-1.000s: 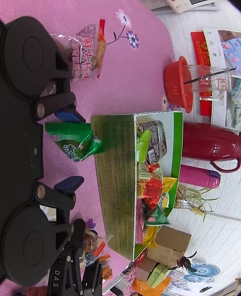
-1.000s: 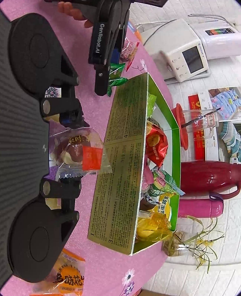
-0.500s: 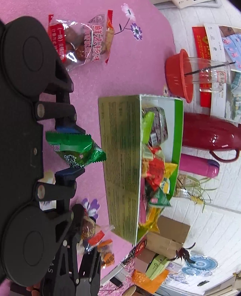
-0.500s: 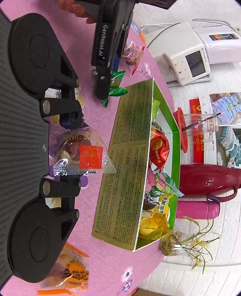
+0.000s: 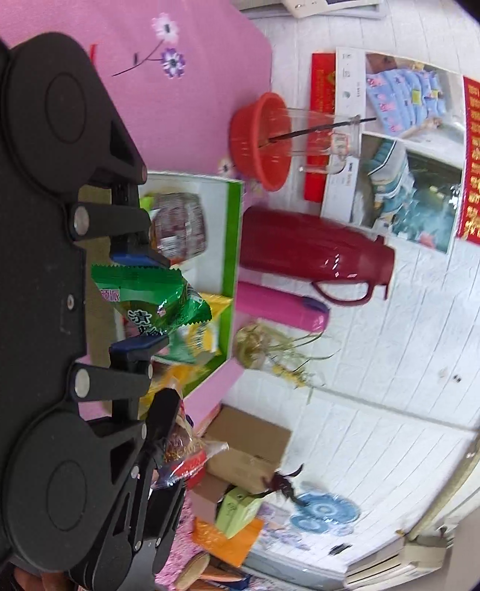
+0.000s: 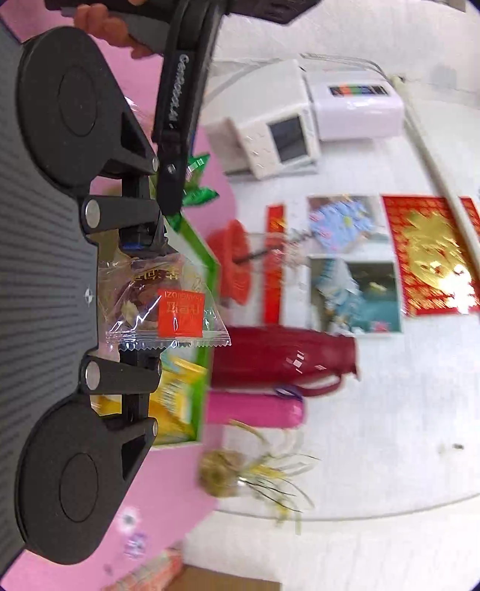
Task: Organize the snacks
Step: 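Carry both candies over the green box and open both grippers, then move both grippers to the orange peanut bag and close on it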
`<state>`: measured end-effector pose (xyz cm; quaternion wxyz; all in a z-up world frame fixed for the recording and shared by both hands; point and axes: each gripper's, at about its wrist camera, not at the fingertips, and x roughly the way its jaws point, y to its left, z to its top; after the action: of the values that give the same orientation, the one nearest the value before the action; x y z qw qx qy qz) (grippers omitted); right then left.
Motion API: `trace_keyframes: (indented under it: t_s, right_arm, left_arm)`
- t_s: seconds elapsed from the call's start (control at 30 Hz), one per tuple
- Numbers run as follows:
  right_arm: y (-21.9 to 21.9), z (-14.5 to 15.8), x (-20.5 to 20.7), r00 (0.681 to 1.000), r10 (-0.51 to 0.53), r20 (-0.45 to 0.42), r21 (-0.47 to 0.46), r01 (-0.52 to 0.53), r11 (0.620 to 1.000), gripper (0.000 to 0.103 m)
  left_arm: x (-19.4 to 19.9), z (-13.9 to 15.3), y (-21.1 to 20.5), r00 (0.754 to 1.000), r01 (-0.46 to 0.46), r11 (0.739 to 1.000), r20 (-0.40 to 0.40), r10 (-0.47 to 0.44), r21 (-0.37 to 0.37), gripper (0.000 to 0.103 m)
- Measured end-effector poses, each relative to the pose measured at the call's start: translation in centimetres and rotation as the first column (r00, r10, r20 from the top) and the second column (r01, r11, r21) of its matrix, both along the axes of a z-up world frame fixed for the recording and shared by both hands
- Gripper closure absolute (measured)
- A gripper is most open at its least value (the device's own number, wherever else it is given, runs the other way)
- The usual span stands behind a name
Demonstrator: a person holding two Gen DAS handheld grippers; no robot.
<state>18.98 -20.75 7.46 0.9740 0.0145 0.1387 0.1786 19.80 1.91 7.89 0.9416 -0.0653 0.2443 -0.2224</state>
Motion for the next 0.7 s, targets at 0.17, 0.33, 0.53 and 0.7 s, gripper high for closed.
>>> trace_keyframes:
  t_s: [0.17,0.33,0.53,0.7]
  right_arm:
    - [-0.1,0.1,4.1,0.999,-0.035,0.024,0.007,0.035,0.999,0.034]
    - [1.2,-2.0,6.7,1.0,-0.022,-0.014,-0.035,0.022,0.999,0.031]
    - [1.3,-3.1,6.9,0.999,-0.039,0.003,-0.088,0.039,0.995,0.0]
    - [-0.6,-2.3,6.0,0.998,-0.057,-0.008,-0.021,0.057,0.998,0.0]
  left_arm:
    - [3.3,0.6,0.1,0.996,-0.085,0.996,0.021,0.085,-0.002,0.081]
    - [6.2,-1.2,0.2,0.992,-0.118,0.993,-0.041,0.118,0.005,0.079]
    - [6.5,-3.1,0.5,0.99,-0.135,0.991,-0.023,0.136,0.017,0.0]
    - [6.2,-2.8,1.2,0.988,-0.153,0.988,-0.039,0.152,-0.006,0.0]
